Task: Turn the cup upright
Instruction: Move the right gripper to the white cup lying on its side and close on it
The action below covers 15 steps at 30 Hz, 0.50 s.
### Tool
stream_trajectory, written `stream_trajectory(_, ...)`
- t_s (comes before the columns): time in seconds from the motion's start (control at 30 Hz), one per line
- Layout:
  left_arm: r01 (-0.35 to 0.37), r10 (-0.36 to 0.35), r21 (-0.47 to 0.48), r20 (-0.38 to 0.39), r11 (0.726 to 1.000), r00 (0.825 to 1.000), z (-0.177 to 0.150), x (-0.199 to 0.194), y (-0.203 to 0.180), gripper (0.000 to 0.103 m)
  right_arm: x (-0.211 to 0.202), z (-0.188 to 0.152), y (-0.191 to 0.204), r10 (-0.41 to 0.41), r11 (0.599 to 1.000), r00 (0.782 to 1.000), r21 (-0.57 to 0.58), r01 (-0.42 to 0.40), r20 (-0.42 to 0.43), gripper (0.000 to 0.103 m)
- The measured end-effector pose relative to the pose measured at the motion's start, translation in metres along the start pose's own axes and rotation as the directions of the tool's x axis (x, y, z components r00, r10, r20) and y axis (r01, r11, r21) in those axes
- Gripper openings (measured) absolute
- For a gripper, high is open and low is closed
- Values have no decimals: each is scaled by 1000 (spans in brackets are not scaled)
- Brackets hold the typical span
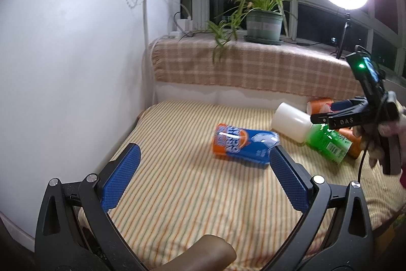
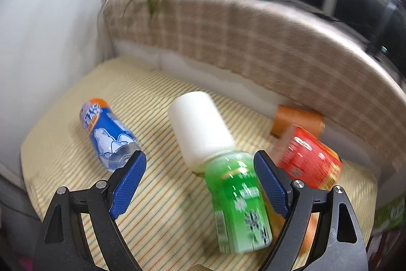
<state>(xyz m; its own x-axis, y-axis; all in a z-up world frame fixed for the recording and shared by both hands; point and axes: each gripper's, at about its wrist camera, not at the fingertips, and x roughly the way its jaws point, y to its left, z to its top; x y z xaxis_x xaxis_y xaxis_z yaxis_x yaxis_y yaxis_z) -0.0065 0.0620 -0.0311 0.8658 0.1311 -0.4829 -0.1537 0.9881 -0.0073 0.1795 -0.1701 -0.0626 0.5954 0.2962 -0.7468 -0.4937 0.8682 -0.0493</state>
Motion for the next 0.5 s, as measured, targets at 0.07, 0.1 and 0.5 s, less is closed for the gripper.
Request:
stream_trajectory(0.07, -5, 5, -8, -13, 1000, 1000, -3, 1, 5, 103, 14, 9, 1, 1, 999, 999, -35, -3, -41, 86)
stream_trajectory(0.1, -8, 8, -10, -17, 1000, 1000, -4, 1, 6, 103, 19, 12, 1, -1, 999, 998, -46, -1, -58, 86)
stream_trajectory(0.5, -36, 34, -38, -49, 999, 998, -11, 2, 20, 103, 83, 42, 10, -7, 985, 966, -169, -38, -259, 86)
